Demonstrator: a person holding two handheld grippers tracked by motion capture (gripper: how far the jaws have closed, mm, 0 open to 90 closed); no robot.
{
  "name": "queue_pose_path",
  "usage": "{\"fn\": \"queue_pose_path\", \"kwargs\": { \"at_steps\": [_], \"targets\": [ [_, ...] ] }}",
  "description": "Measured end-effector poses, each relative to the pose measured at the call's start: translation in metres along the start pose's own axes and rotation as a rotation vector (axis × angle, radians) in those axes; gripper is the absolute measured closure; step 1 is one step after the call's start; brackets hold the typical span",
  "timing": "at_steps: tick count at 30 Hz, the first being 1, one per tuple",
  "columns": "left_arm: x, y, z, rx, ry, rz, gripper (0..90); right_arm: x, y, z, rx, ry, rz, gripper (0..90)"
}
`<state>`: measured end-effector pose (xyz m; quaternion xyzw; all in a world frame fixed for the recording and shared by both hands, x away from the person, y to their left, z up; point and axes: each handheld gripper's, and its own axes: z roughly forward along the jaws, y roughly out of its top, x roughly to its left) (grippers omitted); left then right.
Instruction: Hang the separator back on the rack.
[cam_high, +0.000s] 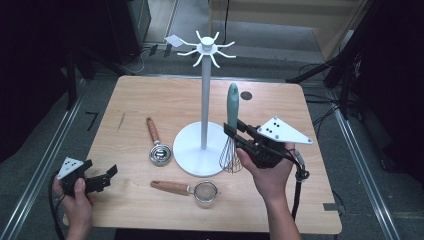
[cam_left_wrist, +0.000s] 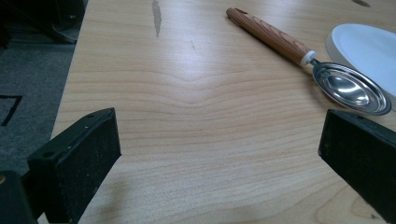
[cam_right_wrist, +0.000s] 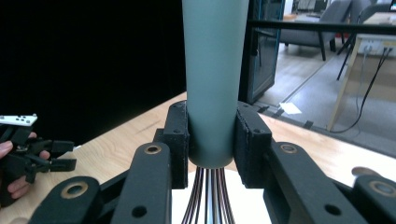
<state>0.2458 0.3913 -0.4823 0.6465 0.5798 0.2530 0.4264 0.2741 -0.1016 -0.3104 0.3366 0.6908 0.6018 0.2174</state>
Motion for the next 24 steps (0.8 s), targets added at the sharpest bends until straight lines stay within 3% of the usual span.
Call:
{"fn": "queue_pose_path", "kwargs": {
  "at_steps": [10,24],
  "targets": [
    [-0.002,-0.001,-0.001,-0.015,-0.002,0.022,0.0,0.014,0.011,0.004,-0.050,0.021,-0.018,71.1],
    [-0.001,-0.001,-0.001,-0.012,-0.003,0.012,0.0,0.016,0.030,0.011,-0.082,0.018,-0.018,71.2]
  ]
}}
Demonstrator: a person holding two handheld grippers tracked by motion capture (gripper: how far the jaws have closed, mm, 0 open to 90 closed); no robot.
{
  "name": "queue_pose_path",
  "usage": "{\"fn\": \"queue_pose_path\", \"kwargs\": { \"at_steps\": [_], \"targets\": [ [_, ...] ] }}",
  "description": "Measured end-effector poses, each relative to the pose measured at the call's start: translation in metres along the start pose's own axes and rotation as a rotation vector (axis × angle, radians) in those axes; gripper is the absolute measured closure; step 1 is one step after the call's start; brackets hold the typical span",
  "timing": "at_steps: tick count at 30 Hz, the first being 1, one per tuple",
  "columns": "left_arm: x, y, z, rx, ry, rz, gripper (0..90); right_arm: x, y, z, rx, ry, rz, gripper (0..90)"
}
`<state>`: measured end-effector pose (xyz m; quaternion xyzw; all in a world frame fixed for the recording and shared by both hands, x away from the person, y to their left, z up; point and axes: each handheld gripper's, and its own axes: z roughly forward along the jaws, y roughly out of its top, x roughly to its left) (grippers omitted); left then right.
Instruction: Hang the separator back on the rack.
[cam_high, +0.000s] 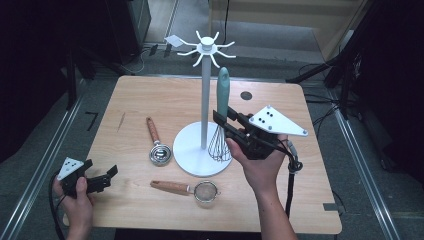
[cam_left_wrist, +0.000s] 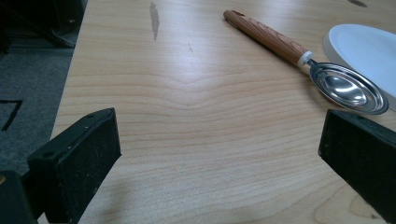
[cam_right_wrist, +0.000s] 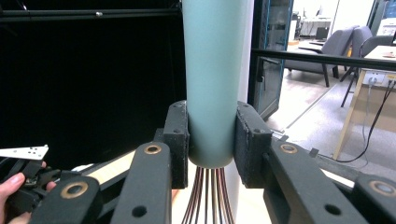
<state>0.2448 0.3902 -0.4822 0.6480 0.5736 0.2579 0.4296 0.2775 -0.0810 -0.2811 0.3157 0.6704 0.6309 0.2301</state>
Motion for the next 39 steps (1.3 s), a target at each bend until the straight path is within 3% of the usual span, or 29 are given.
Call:
{"fn": "queue_pose_path", "kwargs": {
  "at_steps": [10,39],
  "targets": [
    [0.000,0.000,0.000,-0.001,-0.002,0.000,0.0,0.001,0.007,0.006,-0.002,-0.001,-0.002,71.2],
    [0.001,0.000,-0.001,-0.004,-0.013,0.001,0.0,-0.004,0.006,0.026,0.010,-0.001,0.011,71.1]
  ]
}}
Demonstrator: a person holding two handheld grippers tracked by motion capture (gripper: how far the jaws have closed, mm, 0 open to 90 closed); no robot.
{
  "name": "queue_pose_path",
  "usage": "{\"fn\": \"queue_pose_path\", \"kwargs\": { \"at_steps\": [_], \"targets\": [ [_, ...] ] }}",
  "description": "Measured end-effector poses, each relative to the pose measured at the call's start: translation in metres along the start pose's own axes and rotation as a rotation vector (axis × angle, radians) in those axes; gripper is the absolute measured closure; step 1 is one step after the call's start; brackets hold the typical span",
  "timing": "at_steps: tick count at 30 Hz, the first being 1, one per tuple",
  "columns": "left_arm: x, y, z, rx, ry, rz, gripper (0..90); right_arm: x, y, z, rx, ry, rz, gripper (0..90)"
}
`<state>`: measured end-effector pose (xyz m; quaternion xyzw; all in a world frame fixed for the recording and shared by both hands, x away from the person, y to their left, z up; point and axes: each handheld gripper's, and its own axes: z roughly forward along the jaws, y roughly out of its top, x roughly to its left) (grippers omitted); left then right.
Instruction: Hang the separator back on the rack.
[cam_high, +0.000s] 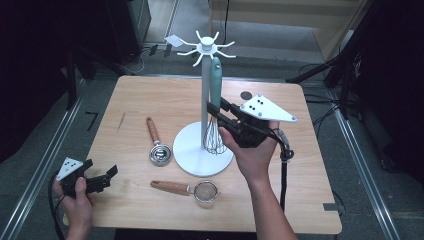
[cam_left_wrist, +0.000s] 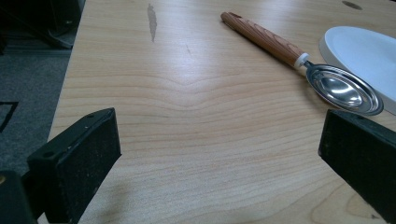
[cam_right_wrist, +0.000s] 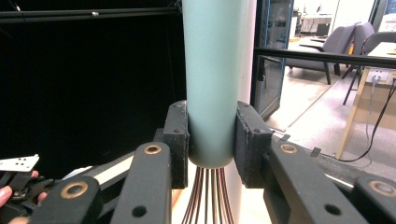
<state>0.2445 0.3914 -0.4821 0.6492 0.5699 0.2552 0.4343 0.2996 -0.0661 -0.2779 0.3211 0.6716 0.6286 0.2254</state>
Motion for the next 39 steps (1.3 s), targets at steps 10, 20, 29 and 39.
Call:
{"fn": "queue_pose_path", "kwargs": {
  "at_steps": [10,20,29,39],
  "targets": [
    [0.000,0.000,0.000,0.000,0.004,0.001,0.0,-0.001,-0.003,0.004,-0.002,-0.004,0.000,71.1],
    [-0.001,0.000,0.000,0.000,0.007,0.003,0.0,-0.002,-0.004,0.003,-0.017,-0.005,-0.019,70.6],
    [-0.001,0.000,0.000,0.000,0.009,0.000,0.0,-0.003,-0.003,0.000,-0.019,0.013,-0.012,61.5],
    [0.000,0.000,0.000,-0.002,0.007,-0.003,0.0,-0.008,0.005,-0.017,-0.101,-0.021,0.008,69.3]
  ]
}}
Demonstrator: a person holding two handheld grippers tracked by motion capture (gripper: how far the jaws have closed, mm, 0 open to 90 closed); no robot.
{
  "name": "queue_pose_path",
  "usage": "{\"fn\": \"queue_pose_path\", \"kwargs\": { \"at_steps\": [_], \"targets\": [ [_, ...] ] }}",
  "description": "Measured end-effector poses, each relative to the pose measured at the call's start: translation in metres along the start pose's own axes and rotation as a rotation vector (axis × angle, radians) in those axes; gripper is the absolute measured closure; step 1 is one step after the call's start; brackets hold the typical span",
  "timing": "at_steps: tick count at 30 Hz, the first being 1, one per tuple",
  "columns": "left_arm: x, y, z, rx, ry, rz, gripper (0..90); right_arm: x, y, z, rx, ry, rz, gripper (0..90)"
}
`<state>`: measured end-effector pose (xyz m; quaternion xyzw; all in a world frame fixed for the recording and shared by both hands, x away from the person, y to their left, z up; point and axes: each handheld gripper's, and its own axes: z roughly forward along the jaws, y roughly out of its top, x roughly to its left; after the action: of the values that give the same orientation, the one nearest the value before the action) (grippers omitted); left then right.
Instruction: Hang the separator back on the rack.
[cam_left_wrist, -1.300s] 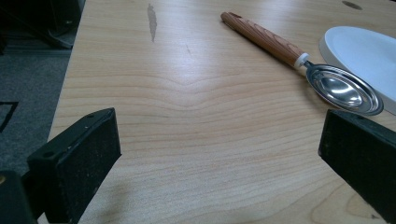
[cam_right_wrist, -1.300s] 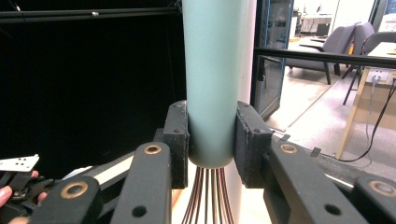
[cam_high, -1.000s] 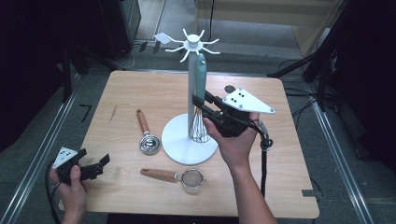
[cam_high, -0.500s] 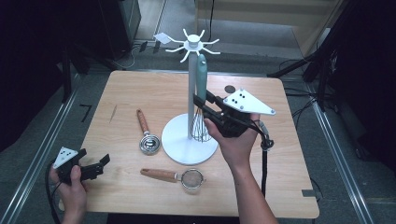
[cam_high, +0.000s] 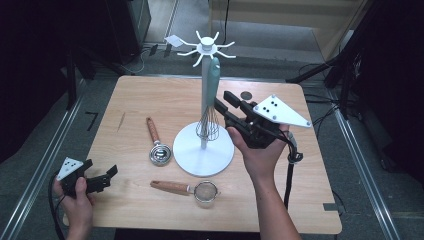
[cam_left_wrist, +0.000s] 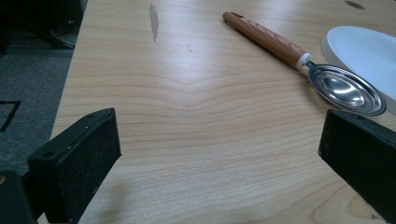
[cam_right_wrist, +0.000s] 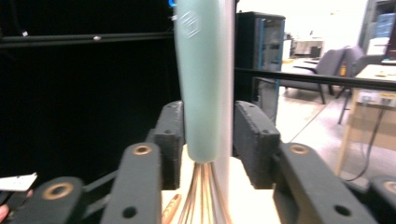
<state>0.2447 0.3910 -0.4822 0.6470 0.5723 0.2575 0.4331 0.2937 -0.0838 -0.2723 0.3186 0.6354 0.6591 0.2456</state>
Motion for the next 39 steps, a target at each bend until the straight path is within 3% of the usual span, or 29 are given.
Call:
{"fn": "queue_pose_path", "kwargs": {
  "at_steps": [1,2,7,9,13,19,28,39],
  "targets": [
    [0.000,0.000,0.000,0.000,0.000,0.000,0.0,-0.001,0.001,0.000,-0.002,-0.015,0.000,72.1],
    [0.000,0.000,0.000,0.002,0.000,-0.001,0.0,-0.004,0.001,0.002,0.011,-0.063,-0.015,78.8],
    [0.000,0.000,0.000,0.001,0.000,-0.001,0.0,-0.009,-0.002,0.010,0.031,-0.113,-0.030,90.0],
    [0.000,0.000,0.000,0.002,0.001,-0.001,0.0,-0.009,-0.001,0.013,0.031,-0.123,-0.037,90.0],
    [0.000,0.000,0.000,0.002,0.001,-0.002,0.0,-0.007,0.004,0.020,0.007,-0.149,-0.112,90.0],
    [0.000,0.000,0.000,0.001,0.000,-0.007,0.0,-0.002,0.013,0.032,-0.010,-0.150,-0.180,90.0],
    [0.000,0.000,0.000,0.003,0.002,-0.008,0.0,-0.002,0.022,0.032,-0.043,-0.098,-0.162,90.0],
    [0.001,0.000,0.000,0.004,0.001,-0.008,0.0,0.004,0.025,0.031,-0.073,-0.082,-0.150,90.0]
  ]
}}
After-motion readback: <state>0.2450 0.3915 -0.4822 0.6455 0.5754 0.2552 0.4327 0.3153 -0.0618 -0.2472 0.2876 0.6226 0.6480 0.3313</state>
